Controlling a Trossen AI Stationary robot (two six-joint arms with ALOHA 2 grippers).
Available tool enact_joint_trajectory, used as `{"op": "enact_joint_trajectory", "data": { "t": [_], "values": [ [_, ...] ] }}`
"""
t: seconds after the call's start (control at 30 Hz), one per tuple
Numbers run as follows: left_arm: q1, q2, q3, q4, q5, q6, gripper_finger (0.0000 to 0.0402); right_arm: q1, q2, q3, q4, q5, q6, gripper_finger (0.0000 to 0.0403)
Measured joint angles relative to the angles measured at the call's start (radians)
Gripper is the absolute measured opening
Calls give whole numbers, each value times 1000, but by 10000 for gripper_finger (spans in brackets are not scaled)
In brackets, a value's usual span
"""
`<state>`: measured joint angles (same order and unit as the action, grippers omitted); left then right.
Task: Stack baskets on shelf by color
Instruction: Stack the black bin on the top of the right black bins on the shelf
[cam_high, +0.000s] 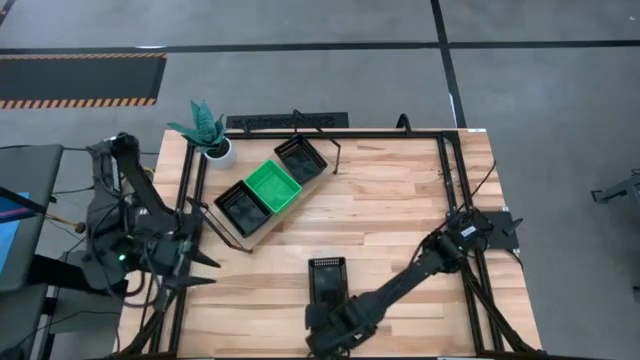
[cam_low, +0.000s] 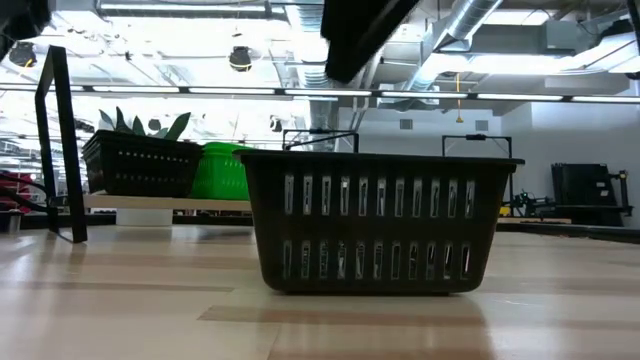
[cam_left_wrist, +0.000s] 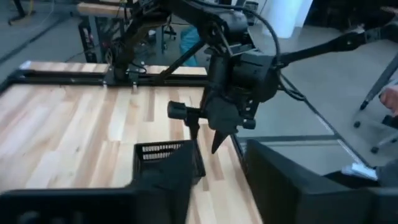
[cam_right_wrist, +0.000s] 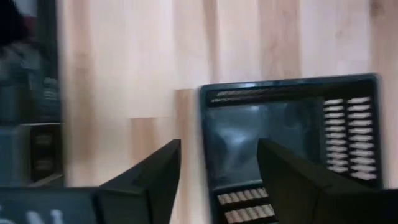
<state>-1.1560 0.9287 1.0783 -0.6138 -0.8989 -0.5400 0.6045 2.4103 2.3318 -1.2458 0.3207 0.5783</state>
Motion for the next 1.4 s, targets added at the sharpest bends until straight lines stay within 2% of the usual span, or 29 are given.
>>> {"op": "enact_joint_trajectory", "data": {
  "t": [0.1, 0.23, 0.43, 0.5, 0.57, 0.73, 0.93, 1.03, 1.13, 1.23, 1.33, 1.4],
  "values": [
    [-55, 8, 0, -44, -51, -27, 184, -16, 22, 1, 8, -24, -20, 248],
    [-97, 14, -1, -115, -80, -113, 238, -21, 83, -1, -12, -85, -30, 247],
    [-136, 13, -1, -198, -165, -239, 260, -38, 144, 0, -27, -111, -51, 235],
    [-143, 13, -1, -226, -179, -271, 260, -39, 151, 0, -37, -101, -55, 215],
    [-147, 13, -1, -252, -196, -305, 261, -38, 151, 0, -43, -87, -56, 177],
    [-147, 13, -1, -329, -216, -388, 261, -37, 139, 1, -93, -76, -67, 26],
    [-147, 6, -1, -382, -241, -445, 261, -30, 72, 0, -152, -55, -149, 7],
    [-147, -21, -1, -417, -254, -490, 261, -33, -20, 0, -191, 25, -204, 6],
    [-147, -52, -1, -458, -292, -513, 261, -58, -125, 1, -255, 143, -295, 5],
    [-147, -85, -1, -499, -330, -527, 261, -107, -210, 2, -282, 245, -505, 6],
    [-147, -107, -1, -522, -344, -534, 261, -180, -259, 2, -246, 254, -796, 4],
    [-146, -114, -1, -540, -344, -531, 261, -249, -275, 1, -224, 251, -932, 5]
  ]
}}
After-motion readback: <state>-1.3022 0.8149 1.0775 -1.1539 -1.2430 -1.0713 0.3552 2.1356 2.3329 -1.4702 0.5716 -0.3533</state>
